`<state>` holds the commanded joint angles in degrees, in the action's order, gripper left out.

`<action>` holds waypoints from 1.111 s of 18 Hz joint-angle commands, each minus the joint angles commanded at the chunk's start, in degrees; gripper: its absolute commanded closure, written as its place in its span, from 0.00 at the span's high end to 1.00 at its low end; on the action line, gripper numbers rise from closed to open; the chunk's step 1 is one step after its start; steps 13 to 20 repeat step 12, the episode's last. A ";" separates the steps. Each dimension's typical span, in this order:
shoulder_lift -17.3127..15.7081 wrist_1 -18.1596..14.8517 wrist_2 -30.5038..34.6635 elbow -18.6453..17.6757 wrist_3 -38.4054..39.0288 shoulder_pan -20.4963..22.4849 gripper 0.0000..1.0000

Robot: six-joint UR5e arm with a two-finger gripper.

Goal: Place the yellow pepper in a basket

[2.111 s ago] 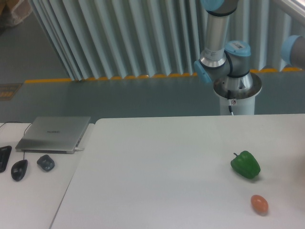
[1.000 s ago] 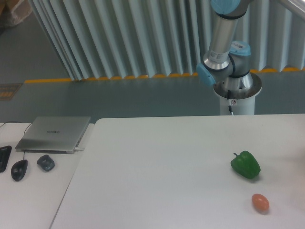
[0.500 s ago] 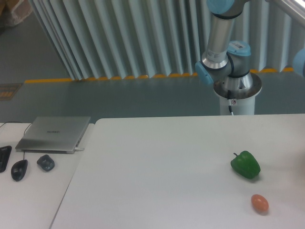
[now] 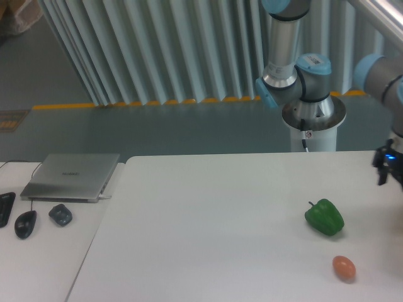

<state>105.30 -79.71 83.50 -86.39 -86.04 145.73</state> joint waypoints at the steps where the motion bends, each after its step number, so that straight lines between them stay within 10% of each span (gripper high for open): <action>1: -0.35 0.26 0.17 -0.44 -1.66 -1.40 1.00; 20: -1.59 1.49 0.88 -1.32 -1.33 -3.61 1.00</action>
